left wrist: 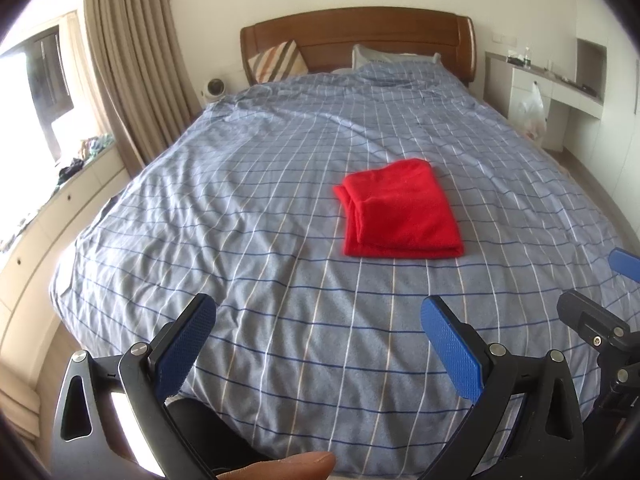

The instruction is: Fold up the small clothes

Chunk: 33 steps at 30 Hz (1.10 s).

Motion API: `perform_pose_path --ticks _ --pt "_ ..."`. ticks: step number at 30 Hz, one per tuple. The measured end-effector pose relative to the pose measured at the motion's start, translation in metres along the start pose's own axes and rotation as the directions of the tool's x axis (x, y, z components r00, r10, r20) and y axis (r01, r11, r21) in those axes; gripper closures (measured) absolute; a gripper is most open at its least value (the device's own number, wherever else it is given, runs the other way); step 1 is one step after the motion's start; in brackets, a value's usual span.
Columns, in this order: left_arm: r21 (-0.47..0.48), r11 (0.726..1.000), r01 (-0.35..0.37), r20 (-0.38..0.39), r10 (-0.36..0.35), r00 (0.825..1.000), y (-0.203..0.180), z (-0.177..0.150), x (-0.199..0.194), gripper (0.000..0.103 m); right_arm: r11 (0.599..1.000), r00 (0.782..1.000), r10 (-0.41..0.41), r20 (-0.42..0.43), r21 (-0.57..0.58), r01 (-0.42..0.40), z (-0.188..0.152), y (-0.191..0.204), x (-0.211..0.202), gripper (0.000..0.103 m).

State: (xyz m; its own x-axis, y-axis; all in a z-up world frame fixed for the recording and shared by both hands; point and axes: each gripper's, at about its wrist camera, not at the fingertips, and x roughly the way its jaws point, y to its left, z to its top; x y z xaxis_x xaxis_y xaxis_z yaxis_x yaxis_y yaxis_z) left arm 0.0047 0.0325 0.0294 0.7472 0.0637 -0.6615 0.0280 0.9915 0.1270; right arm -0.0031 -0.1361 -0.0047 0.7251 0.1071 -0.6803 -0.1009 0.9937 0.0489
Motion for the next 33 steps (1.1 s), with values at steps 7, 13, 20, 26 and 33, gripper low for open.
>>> perform_pose_path --ticks 7,13,20,26,33 --pt "-0.011 1.000 0.002 -0.003 -0.002 1.000 0.001 0.003 -0.007 0.000 1.000 1.000 -0.006 0.019 -0.023 0.006 0.006 0.010 -0.012 0.001" --pt "-0.009 1.000 -0.018 0.011 0.018 1.000 0.004 0.003 -0.004 0.000 0.998 0.998 -0.054 0.019 -0.036 0.055 0.006 0.013 -0.009 0.001" --pt "-0.016 0.999 0.033 0.031 -0.032 0.999 0.002 -0.001 -0.005 0.000 0.996 0.996 -0.089 -0.005 -0.018 0.089 -0.001 0.008 -0.004 0.001" --pt "0.019 1.000 0.000 0.013 0.000 1.000 -0.013 -0.003 -0.001 0.000 0.997 0.997 -0.073 0.002 0.007 0.073 -0.009 -0.001 -0.008 0.001" --pt "0.028 0.999 -0.020 0.015 0.020 1.000 -0.016 -0.004 -0.001 0.000 0.998 0.998 -0.063 0.005 0.018 0.063 -0.008 -0.003 -0.007 0.001"
